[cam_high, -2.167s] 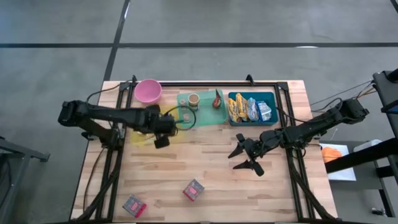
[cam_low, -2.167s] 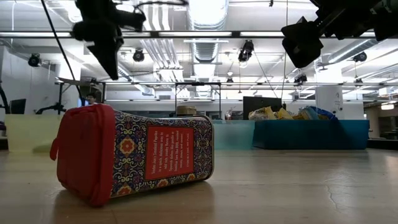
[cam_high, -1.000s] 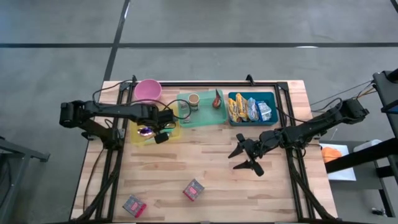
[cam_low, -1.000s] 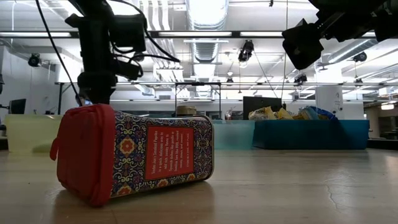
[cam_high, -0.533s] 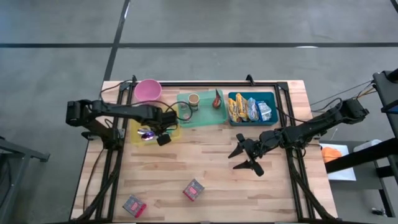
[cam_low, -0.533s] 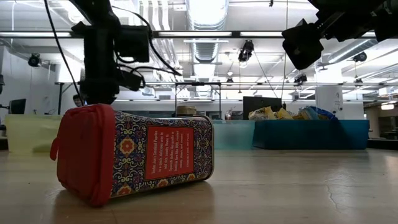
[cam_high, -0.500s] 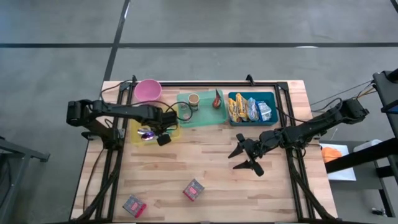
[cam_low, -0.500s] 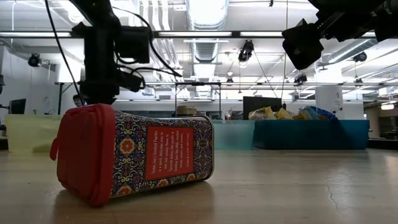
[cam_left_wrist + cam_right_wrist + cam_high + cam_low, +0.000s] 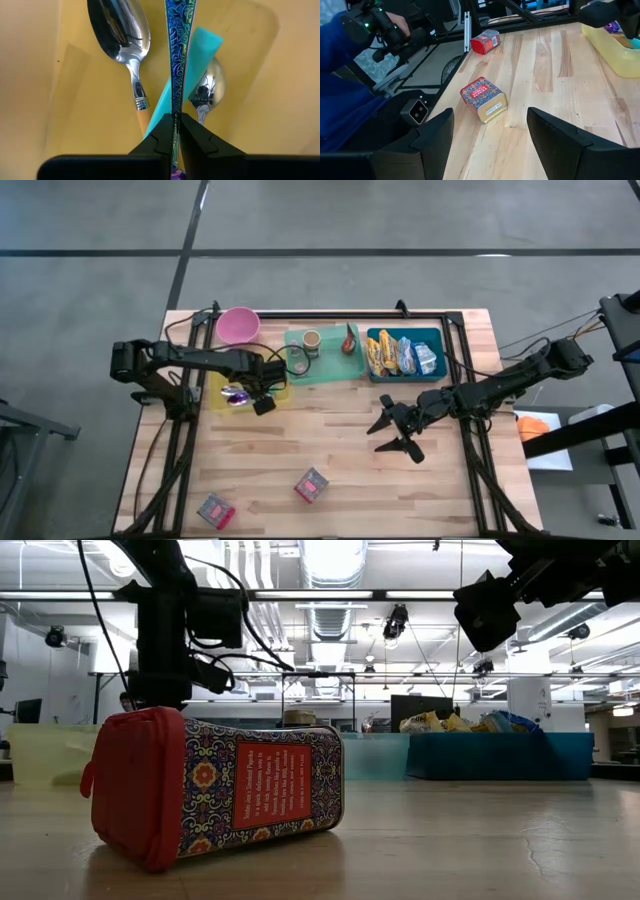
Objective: Pick & Place Food Item
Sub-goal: Put the purple spoon into the yellow bin, then put the left red seasoning can into the green bin
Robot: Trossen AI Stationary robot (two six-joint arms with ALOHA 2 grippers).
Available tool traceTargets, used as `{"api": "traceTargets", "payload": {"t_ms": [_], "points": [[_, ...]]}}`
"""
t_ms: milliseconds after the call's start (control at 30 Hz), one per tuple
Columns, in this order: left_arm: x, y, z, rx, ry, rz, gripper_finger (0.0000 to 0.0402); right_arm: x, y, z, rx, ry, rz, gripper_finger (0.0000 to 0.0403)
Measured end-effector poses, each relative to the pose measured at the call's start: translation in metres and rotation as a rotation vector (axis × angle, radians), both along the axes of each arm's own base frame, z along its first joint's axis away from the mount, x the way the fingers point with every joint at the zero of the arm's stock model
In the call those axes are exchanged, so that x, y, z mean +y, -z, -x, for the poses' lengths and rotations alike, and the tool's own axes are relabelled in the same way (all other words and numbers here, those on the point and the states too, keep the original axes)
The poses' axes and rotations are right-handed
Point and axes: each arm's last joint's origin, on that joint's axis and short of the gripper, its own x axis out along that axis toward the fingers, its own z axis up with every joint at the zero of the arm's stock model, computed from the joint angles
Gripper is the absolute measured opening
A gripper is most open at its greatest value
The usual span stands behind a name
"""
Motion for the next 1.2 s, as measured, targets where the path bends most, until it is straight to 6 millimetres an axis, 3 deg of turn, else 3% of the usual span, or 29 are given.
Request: {"api": "traceTargets", "payload": {"t_ms": [267,600,733,1000,1200], "points": [[0.000,0.000,0.000,-0.012,-0.069,0.003,0.0045,0.000,0.000,0.000,0.000,0.000,0.000,0.0249],[-0.001,0.000,0.002,0.003,-0.086,0.021,0.0179,0.000,0.000,0.000,0.000,0.000,0.000,0.0249],[-0.001,-0.002,0.003,0.026,-0.084,0.025,0.0216,0.000,0.000,0.000,0.000,0.000,0.000,0.0249],[-0.001,-0.034,0.006,0.155,-0.161,0.039,0.0230,0.000,0.000,0.000,0.000,0.000,0.000,0.0249],[-0.011,-0.053,-0.007,0.076,-0.218,0.098,0.0230,0.000,0.000,0.000,0.003,0.002,-0.007,0.0249]]}}
